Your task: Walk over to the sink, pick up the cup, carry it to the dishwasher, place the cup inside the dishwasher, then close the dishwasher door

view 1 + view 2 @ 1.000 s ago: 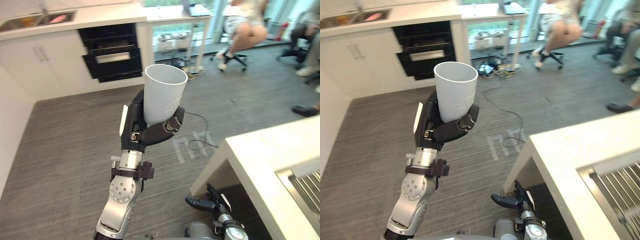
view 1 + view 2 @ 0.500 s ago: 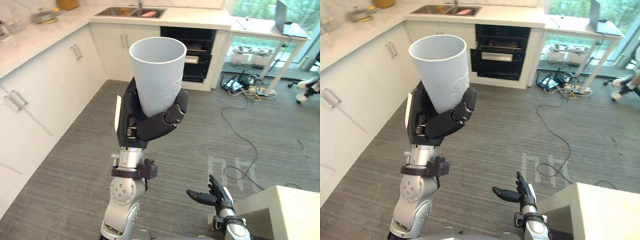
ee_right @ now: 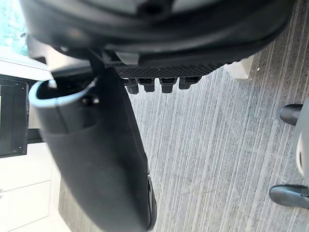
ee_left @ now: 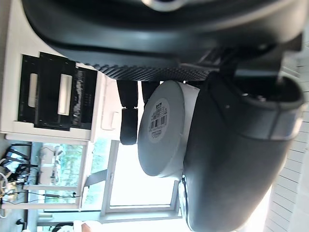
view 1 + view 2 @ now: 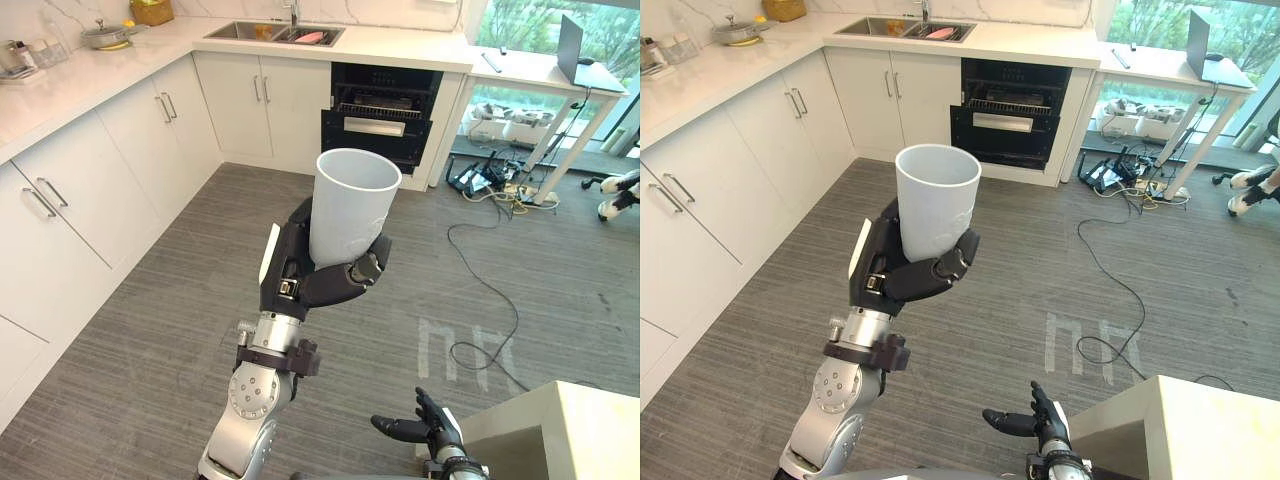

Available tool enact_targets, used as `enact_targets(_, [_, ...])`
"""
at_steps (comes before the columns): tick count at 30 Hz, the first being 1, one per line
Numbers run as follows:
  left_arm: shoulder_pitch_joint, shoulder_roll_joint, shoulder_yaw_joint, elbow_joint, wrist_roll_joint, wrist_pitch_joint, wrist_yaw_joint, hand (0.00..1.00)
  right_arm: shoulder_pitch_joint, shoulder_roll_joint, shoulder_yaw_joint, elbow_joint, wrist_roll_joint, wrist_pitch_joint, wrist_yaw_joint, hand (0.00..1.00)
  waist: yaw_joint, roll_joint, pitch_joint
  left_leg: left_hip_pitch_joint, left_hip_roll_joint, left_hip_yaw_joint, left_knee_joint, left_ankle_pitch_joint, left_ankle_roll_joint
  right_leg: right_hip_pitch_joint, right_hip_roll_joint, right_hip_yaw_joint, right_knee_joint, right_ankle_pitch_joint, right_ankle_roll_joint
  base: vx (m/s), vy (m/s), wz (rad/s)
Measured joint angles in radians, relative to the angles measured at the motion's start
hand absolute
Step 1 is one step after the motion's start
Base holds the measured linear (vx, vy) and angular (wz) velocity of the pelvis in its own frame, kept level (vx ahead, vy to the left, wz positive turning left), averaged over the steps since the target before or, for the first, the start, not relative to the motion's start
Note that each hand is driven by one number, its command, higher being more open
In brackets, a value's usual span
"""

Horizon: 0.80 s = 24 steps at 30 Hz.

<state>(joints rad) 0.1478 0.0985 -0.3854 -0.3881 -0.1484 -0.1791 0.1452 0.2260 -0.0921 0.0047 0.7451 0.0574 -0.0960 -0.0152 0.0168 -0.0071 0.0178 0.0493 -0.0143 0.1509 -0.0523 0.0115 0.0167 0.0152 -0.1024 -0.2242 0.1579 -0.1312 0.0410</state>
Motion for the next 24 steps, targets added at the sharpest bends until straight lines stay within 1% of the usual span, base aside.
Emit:
enact_targets(1, [0.003, 0.000, 0.002, 0.000, 0.000, 0.000, 0.000, 0.00, -0.002, 0.000, 0.000, 0.005, -0.005, 0.000, -0.001, 1.00, 0.000, 0.000, 0.000, 0.000, 0.000, 0.000, 0.000, 0.000, 0.000, 0.000, 0.001, 0.001, 0.000, 0.000, 0.000, 0.00, 0.000, 0.00])
enact_targets(2, [0.067, -0.001, 0.066, 0.000, -0.010, 0.000, 0.003, 0.00, -0.048, -0.009, 0.000, 0.112, -0.013, 0.004, -0.013, 1.00, -0.005, -0.011, -0.031, -0.002, 0.006, -0.006, -0.018, 0.018, -0.001, 0.002, 0.019, 0.018, -0.024, 0.018, -0.005, 0.00, 0.000, 0.00])
enact_targets(9, [0.069, -0.002, 0.066, 0.001, -0.010, 0.000, 0.003, 0.00, -0.049, -0.009, -0.001, 0.131, -0.012, 0.004, -0.015, 1.00, -0.005, -0.011, -0.031, -0.005, 0.005, -0.013, -0.017, 0.018, -0.001, 0.004, 0.018, 0.010, -0.029, 0.018, -0.005, 0.00, 0.000, 0.03])
enact_targets(11, [0.069, -0.001, 0.068, 0.017, -0.012, 0.000, 0.002, 0.00, -0.050, -0.007, -0.007, 0.162, -0.012, 0.005, -0.024, 1.00, -0.005, -0.008, -0.028, 0.002, 0.003, -0.024, -0.035, 0.029, -0.001, 0.011, 0.018, -0.004, -0.039, 0.019, -0.004, 0.01, -0.002, 0.18])
enact_targets(14, [0.074, -0.001, 0.092, 0.092, -0.030, 0.002, 0.002, 0.00, -0.063, 0.006, -0.043, 0.201, -0.008, 0.014, -0.036, 1.00, -0.005, 0.000, -0.012, 0.000, 0.003, -0.030, -0.035, 0.031, -0.001, 0.018, 0.017, -0.016, -0.049, 0.022, -0.004, 0.01, -0.006, 0.08])
enact_targets(16, [0.080, -0.002, 0.107, 0.135, -0.043, 0.023, 0.005, 0.00, -0.074, 0.009, -0.045, 0.210, -0.009, 0.015, -0.049, 1.00, -0.004, -0.006, 0.007, -0.011, 0.006, -0.026, -0.030, 0.028, -0.003, 0.017, 0.016, -0.017, -0.064, 0.030, -0.003, 0.00, 0.000, 0.00])
enact_targets(18, [0.092, -0.003, 0.111, 0.137, -0.050, 0.024, 0.006, 0.00, -0.084, 0.011, -0.050, 0.213, -0.009, 0.017, -0.060, 1.00, -0.002, -0.011, 0.026, -0.031, 0.007, -0.022, -0.001, 0.011, -0.004, 0.013, 0.016, -0.015, -0.074, 0.036, -0.002, 0.00, 0.006, -0.08])
enact_targets(19, [0.100, -0.003, 0.115, 0.137, -0.060, 0.026, 0.006, 0.00, -0.094, 0.013, -0.059, 0.213, -0.009, 0.019, -0.070, 1.00, 0.004, -0.013, 0.035, -0.058, 0.010, -0.007, 0.043, -0.017, -0.003, 0.000, 0.016, 0.001, -0.076, 0.040, -0.001, 0.01, 0.019, -0.22])
enact_targets(20, [0.102, -0.003, 0.116, 0.137, -0.064, 0.026, 0.007, 0.00, -0.097, 0.013, -0.062, 0.213, -0.010, 0.020, -0.073, 1.00, 0.007, -0.014, 0.035, -0.067, 0.012, -0.002, 0.056, -0.026, -0.003, -0.004, 0.016, 0.006, -0.076, 0.042, 0.000, 0.04, 0.032, -0.43])
enact_targets(21, [0.105, -0.004, 0.119, 0.137, -0.069, 0.031, 0.007, 0.00, -0.104, 0.011, -0.071, 0.213, -0.011, 0.021, -0.083, 1.00, 0.012, -0.014, 0.036, -0.100, 0.017, 0.020, 0.112, -0.068, -0.001, -0.019, 0.016, 0.027, -0.077, 0.044, 0.003, 0.06, 0.043, -0.37])
enact_targets(22, [0.105, -0.004, 0.120, 0.137, -0.069, 0.031, 0.007, 0.00, -0.105, 0.010, -0.074, 0.212, -0.012, 0.021, -0.086, 1.00, 0.015, -0.014, 0.037, -0.106, 0.018, 0.028, 0.128, -0.082, 0.000, -0.020, 0.015, 0.034, -0.077, 0.044, 0.004, 0.10, 0.063, -0.43])
enact_targets(24, [0.105, -0.006, 0.121, 0.129, -0.069, 0.031, 0.007, 0.00, -0.106, 0.008, -0.079, 0.202, -0.017, 0.021, -0.098, 1.00, 0.017, -0.015, 0.040, -0.116, 0.018, 0.048, 0.173, -0.132, -0.002, -0.025, 0.007, 0.054, -0.062, 0.030, 0.018, 0.13, 0.089, -0.29])
